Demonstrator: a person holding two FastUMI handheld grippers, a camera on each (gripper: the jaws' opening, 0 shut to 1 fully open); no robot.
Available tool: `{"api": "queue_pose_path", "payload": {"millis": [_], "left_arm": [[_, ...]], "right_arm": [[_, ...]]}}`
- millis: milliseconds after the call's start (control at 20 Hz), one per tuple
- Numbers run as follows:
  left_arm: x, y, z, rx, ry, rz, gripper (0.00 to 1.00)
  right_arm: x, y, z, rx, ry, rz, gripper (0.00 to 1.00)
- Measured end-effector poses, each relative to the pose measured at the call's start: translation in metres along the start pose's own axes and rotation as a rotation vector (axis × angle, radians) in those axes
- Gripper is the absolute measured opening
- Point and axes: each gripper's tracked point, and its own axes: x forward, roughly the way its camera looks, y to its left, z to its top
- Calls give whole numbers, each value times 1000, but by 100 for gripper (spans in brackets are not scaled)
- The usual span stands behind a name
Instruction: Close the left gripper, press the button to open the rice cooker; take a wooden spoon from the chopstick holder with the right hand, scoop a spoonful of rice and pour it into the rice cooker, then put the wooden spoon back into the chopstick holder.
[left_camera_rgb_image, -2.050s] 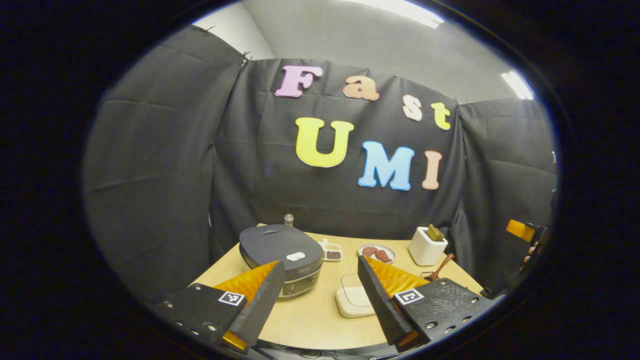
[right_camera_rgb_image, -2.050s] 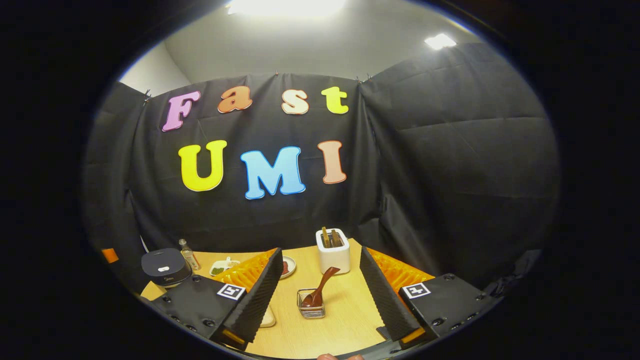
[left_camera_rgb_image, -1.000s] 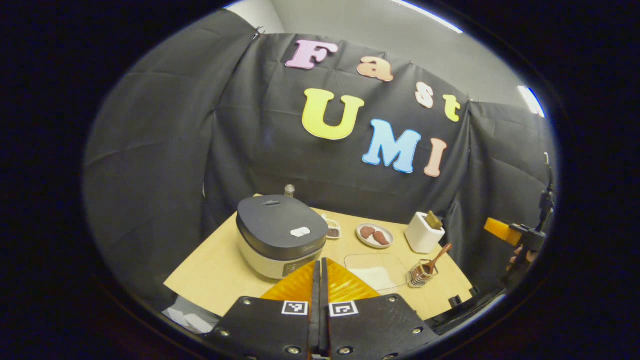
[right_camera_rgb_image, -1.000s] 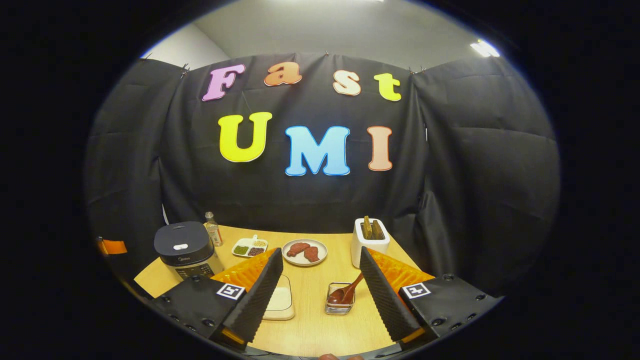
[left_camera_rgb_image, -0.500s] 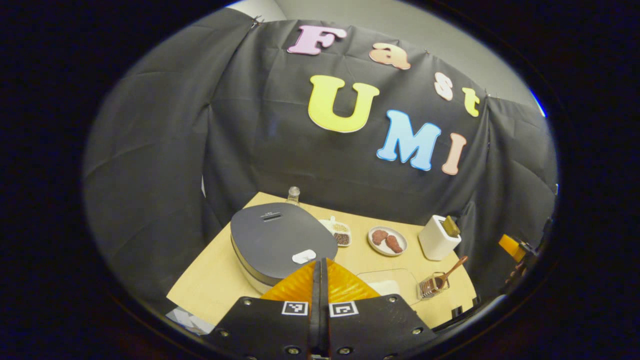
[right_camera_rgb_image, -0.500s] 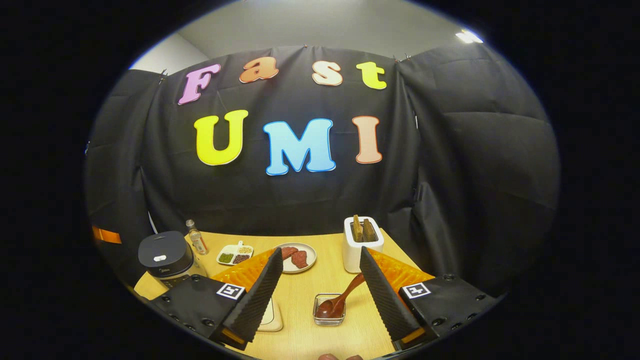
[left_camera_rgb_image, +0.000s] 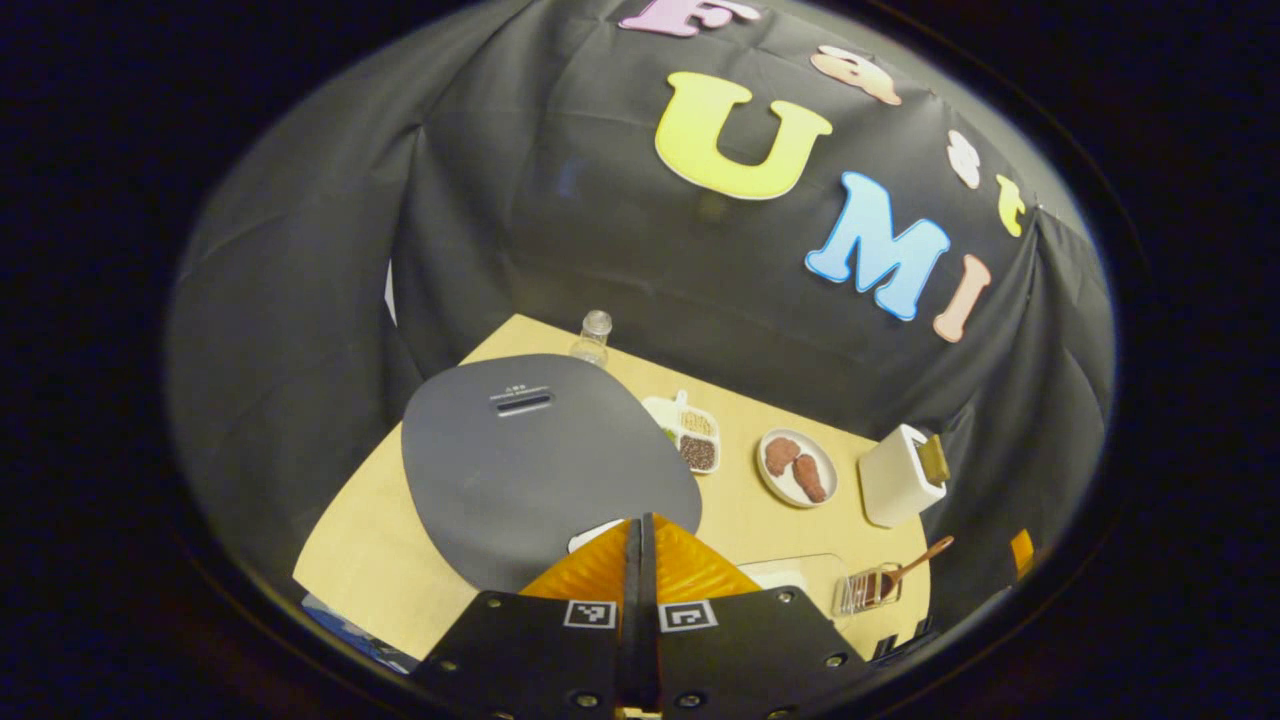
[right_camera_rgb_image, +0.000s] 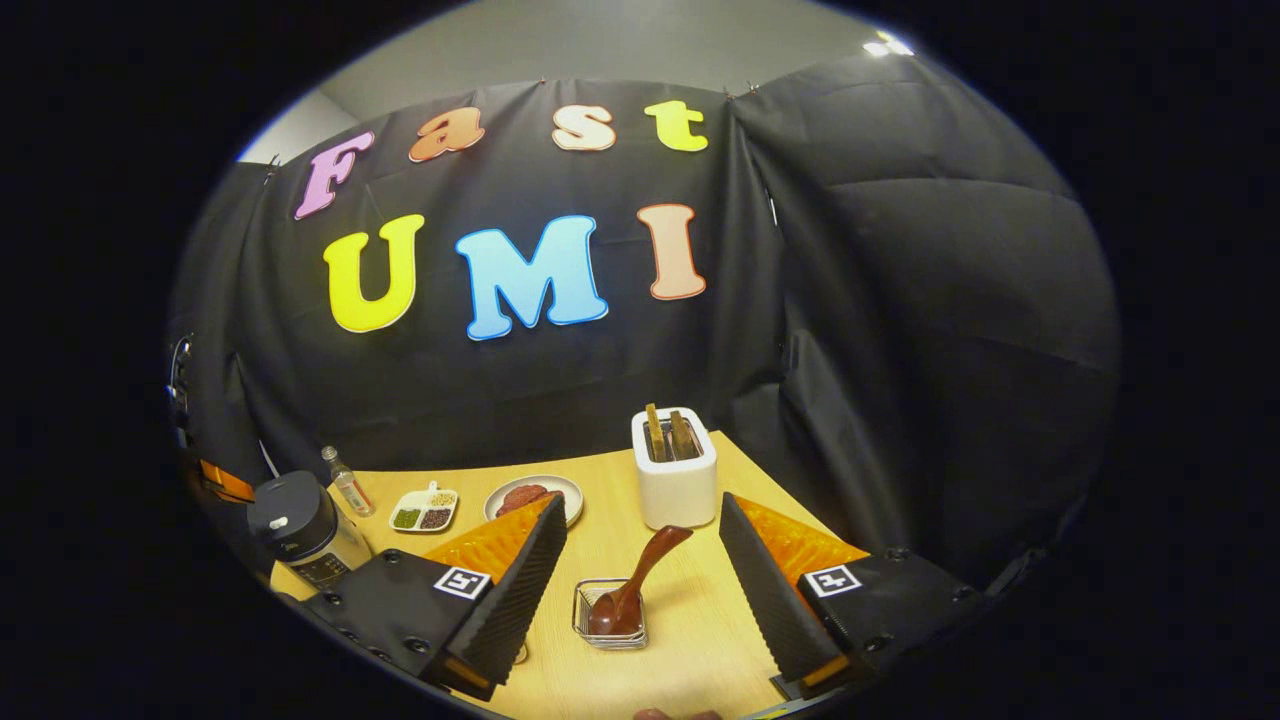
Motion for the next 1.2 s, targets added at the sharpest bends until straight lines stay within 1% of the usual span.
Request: {"api": "queue_pose_path", "payload": {"millis": [50, 100, 150, 200, 350, 400, 450, 500, 550, 600, 650, 700, 800, 850, 900, 1200], "left_arm": [[7, -1, -1, -4, 13, -2, 1], [14, -1, -3, -8, 34, 8, 1], [20, 3, -8, -5, 54, 21, 1], [26, 5, -13, 3, 72, 33, 1], [35, 7, -22, 39, 116, 59, 1], [37, 8, -25, 52, 129, 69, 0], [39, 8, -27, 60, 135, 71, 1], [40, 8, -29, 64, 142, 74, 1], [40, 9, -31, 68, 148, 78, 1], [39, 10, -34, 68, 161, 83, 1], [39, 9, -31, 72, 144, 82, 1], [40, 10, -33, 76, 150, 83, 1], [39, 10, -35, 74, 148, 85, 1], [38, 11, -38, 67, 160, 87, 3], [37, 11, -39, 59, 167, 86, 1], [38, 12, -44, 24, 177, 76, 2]], "right_arm": [[2, 1, -2, -1, 4, 8, 98], [4, 3, -5, -8, 8, 17, 93], [7, 5, -6, -17, 11, 27, 98], [9, 7, -5, -24, 10, 37, 98], [15, 10, -4, -34, 5, 53, 98], [16, 9, -5, -30, 7, 55, 93], [17, 8, -6, -24, 10, 55, 93], [18, 6, -8, -18, 16, 51, 93], [19, 3, -9, -11, 22, 46, 98], [18, 0, -11, -3, 25, 40, 98], [18, -3, -11, 5, 27, 33, 93], [18, -6, -12, 12, 32, 26, 98], [16, -9, -15, 13, 39, 17, 98], [16, -10, -17, 9, 44, 14, 98], [13, -10, -18, 5, 49, 13, 98], [-5, -17, -21, -1, 54, -9, 98]]}}
